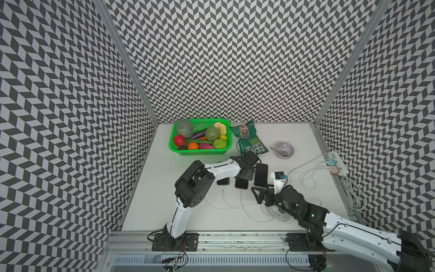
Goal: Unplug the charging cable from the phone
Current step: Pick up the phone at the center of the board.
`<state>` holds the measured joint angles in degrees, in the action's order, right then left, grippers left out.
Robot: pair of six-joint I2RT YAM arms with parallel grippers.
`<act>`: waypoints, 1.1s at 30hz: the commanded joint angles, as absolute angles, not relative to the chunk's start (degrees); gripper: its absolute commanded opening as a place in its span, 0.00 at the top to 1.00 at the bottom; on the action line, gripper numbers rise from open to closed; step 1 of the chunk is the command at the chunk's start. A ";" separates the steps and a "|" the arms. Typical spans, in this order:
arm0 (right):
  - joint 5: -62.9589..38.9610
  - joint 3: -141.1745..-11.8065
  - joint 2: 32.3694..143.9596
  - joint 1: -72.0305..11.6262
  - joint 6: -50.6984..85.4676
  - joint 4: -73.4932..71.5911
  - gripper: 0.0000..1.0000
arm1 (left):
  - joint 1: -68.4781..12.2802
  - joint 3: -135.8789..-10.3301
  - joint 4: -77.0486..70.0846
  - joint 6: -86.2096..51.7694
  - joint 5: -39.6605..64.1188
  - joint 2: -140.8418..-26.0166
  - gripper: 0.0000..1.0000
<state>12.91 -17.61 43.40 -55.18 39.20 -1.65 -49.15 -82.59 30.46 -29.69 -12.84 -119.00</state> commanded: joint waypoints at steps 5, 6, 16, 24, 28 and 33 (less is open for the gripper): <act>11.75 -18.29 42.86 -54.36 38.41 -2.51 0.00 | -49.22 -80.39 29.81 -30.19 -12.60 -118.11 0.93; 11.67 -18.28 42.89 -54.33 38.41 -2.53 0.00 | -49.14 -80.27 29.61 -30.26 -12.62 -117.85 0.96; 10.86 -17.77 43.28 -54.14 39.37 -3.06 0.00 | -48.97 -78.24 27.37 -29.73 -11.37 -113.66 1.00; 9.04 -17.34 44.30 -53.69 39.94 -4.31 0.00 | -49.02 -77.54 27.25 -30.05 -10.74 -110.38 1.00; 7.93 -17.08 45.24 -53.37 40.09 -5.39 0.00 | -49.02 -77.02 27.25 -30.15 -10.33 -108.51 1.00; 5.74 -16.90 47.44 -53.12 40.33 -7.22 0.00 | -49.04 -76.71 27.09 -30.45 -9.60 -106.41 1.00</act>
